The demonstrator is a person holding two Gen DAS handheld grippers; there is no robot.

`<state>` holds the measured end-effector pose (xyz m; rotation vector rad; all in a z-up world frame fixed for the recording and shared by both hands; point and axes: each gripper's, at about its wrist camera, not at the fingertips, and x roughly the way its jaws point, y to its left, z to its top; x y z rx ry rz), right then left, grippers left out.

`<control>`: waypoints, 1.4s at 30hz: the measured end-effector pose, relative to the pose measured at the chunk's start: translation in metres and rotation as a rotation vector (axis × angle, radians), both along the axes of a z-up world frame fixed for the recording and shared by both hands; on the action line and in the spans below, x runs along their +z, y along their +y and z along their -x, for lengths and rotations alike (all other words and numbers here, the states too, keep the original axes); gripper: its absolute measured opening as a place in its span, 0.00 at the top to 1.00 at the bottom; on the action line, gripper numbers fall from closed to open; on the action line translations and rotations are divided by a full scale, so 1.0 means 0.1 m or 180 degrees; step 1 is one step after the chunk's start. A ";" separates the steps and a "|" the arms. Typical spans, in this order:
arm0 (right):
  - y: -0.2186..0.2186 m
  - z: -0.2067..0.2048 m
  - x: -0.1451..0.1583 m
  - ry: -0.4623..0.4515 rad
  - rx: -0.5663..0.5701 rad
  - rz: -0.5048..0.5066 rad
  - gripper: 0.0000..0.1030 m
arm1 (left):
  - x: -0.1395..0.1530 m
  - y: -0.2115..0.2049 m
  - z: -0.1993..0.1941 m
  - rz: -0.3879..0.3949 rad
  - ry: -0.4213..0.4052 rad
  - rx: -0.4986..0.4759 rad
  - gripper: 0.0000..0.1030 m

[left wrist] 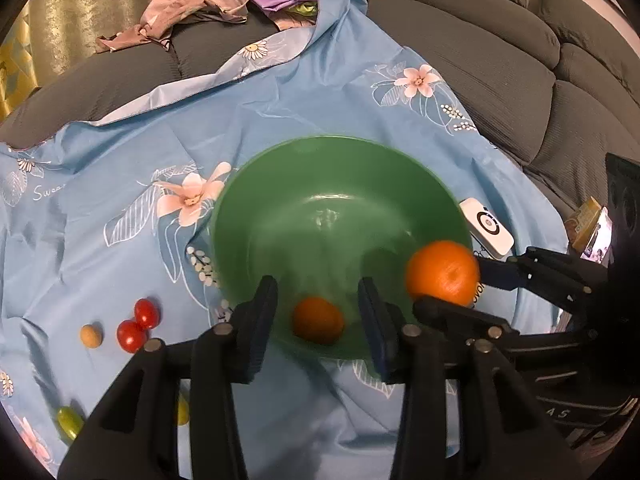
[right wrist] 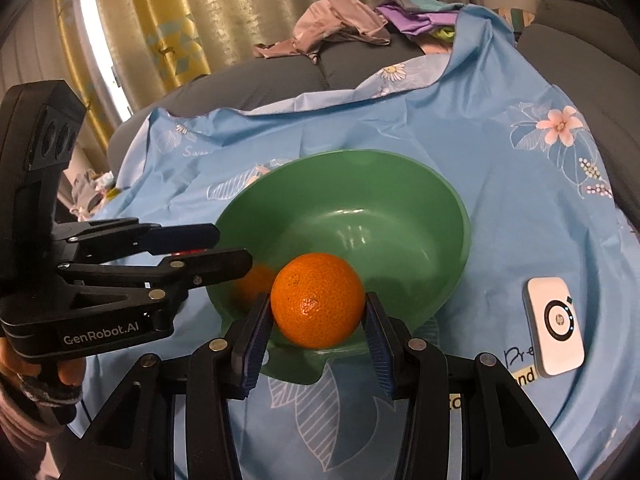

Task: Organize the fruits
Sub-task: 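Lower the orange into the green bowl and open the left gripper, then move the left gripper back toward the remaining fruits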

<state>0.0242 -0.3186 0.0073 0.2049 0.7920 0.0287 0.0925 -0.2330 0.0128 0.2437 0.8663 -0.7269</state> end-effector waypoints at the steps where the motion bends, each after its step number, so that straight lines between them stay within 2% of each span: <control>1: 0.00 0.01 0.01 -0.0012 -0.0009 -0.0002 0.55 | 0.01 0.01 0.01 -0.0007 -0.0026 0.0011 0.54; 5: 0.00 0.05 0.09 -0.0062 -0.0052 0.0022 0.55 | 0.08 0.11 0.10 -0.0025 -0.0148 0.0079 0.41; 6: 0.01 0.07 0.11 -0.0076 -0.0057 0.0018 0.54 | 0.10 0.14 0.12 -0.0032 -0.0176 0.0105 0.35; 11: 0.10 0.14 0.21 -0.0158 0.0033 -0.0082 0.54 | 0.21 0.32 0.27 -0.0138 -0.0351 0.0321 0.20; 16: 0.28 0.18 0.29 -0.0226 0.0223 -0.0195 0.54 | 0.25 0.58 0.40 -0.0260 -0.0353 0.0597 0.16; 21: 0.52 0.18 0.32 -0.0219 0.0411 -0.0174 0.54 | 0.31 0.84 0.55 -0.0336 -0.0450 0.0787 0.11; 29: 0.84 0.19 0.38 -0.0218 0.0651 -0.0120 0.54 | 0.37 1.16 0.67 -0.0312 -0.0484 0.0995 0.10; 32: 0.93 0.18 0.38 -0.0186 0.0687 -0.0088 0.53 | 0.34 1.30 0.73 -0.0294 -0.0475 0.1042 0.07; 38: 1.11 0.14 0.31 -0.0083 0.0802 -0.0055 0.53 | 0.13 1.76 0.75 -0.0297 -0.0261 0.1311 0.04; 40: 1.18 0.11 0.26 -0.0020 0.0852 -0.0057 0.48 | 0.03 1.96 0.76 -0.0287 -0.0161 0.1441 0.04; 42: 1.25 0.09 0.21 0.0022 0.0898 -0.0055 0.48 | -0.04 2.11 0.77 -0.0264 -0.0092 0.1526 0.04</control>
